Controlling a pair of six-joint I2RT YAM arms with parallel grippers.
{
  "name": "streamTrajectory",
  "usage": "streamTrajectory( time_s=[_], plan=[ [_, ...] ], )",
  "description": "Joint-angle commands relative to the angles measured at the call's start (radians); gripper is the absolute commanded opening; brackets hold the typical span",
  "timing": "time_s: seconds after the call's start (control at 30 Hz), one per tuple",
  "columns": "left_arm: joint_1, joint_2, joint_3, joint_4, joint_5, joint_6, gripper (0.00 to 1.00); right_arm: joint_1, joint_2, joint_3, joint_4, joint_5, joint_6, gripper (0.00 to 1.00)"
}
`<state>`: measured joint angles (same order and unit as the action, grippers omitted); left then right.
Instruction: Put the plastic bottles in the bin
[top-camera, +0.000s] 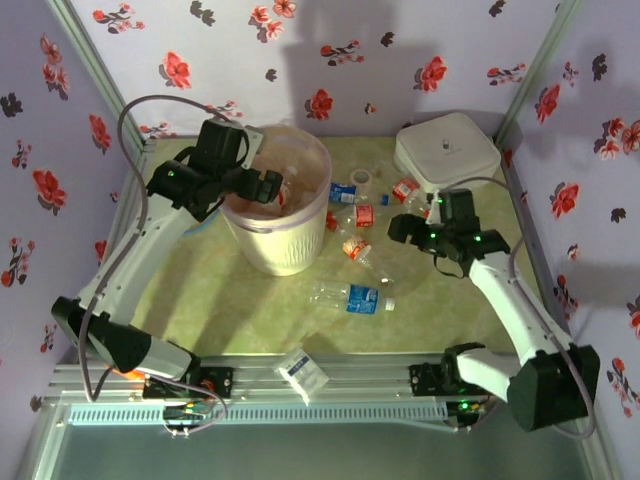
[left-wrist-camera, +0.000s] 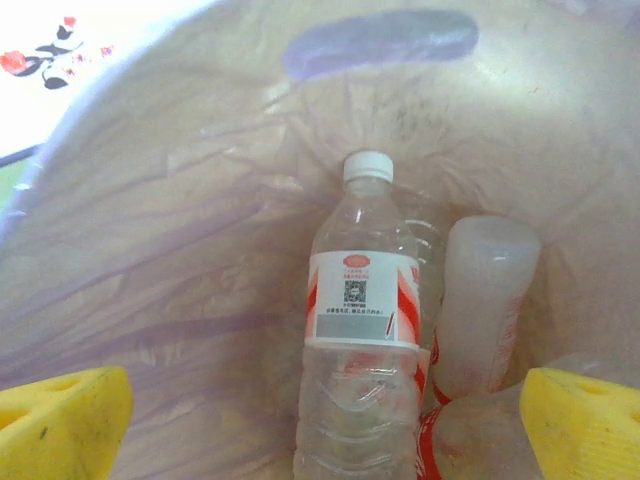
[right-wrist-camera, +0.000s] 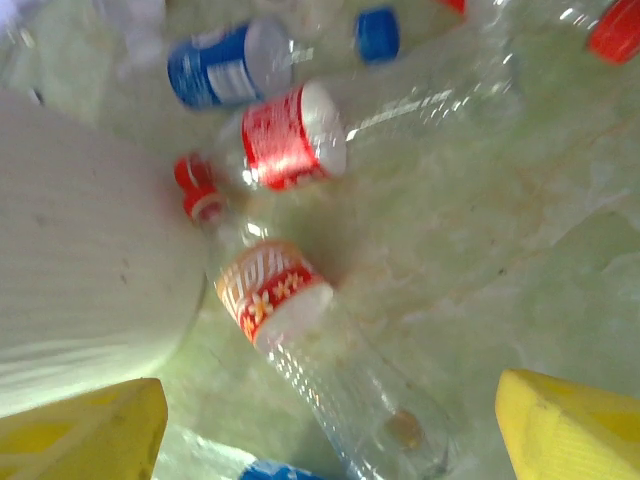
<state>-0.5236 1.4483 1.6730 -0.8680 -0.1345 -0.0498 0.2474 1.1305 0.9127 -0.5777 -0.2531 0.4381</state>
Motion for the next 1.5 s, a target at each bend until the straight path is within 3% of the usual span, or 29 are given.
streamTrajectory(
  time_s=[0.0, 0.23, 0.53, 0.63, 0.83, 1.1, 1.23, 1.47],
  plan=[
    [-0.014, -0.042, 0.04, -0.015, 0.026, -0.032, 1.0, 0.071, 0.087, 0.049, -0.165, 0.083, -0.122, 0.86],
    [-0.019, -0.109, 0.026, 0.037, 0.079, -0.095, 1.0, 0.18, 0.18, 0.067, -0.216, 0.067, -0.175, 0.9],
    [-0.019, -0.169, -0.047, 0.13, 0.102, -0.139, 1.0, 0.383, 0.044, 0.04, -0.234, 0.116, -0.314, 0.97],
    [-0.019, -0.168, -0.049, 0.135, 0.109, -0.144, 1.0, 0.483, 0.033, 0.056, -0.257, 0.225, -0.437, 0.98],
    [-0.019, -0.204, -0.065, 0.132, 0.111, -0.141, 1.0, 0.531, 0.153, 0.123, -0.388, 0.161, -0.577, 0.95],
    [-0.007, -0.248, -0.094, 0.127, 0.112, -0.121, 1.0, 0.626, 0.34, 0.172, -0.47, 0.28, -0.677, 0.94],
    [-0.003, -0.253, -0.101, 0.132, 0.114, -0.113, 1.0, 0.649, 0.368, 0.153, -0.437, 0.36, -0.723, 0.95],
    [-0.002, -0.261, -0.11, 0.138, 0.118, -0.115, 1.0, 0.674, 0.371, 0.096, -0.315, 0.331, -0.776, 0.98]
  ],
)
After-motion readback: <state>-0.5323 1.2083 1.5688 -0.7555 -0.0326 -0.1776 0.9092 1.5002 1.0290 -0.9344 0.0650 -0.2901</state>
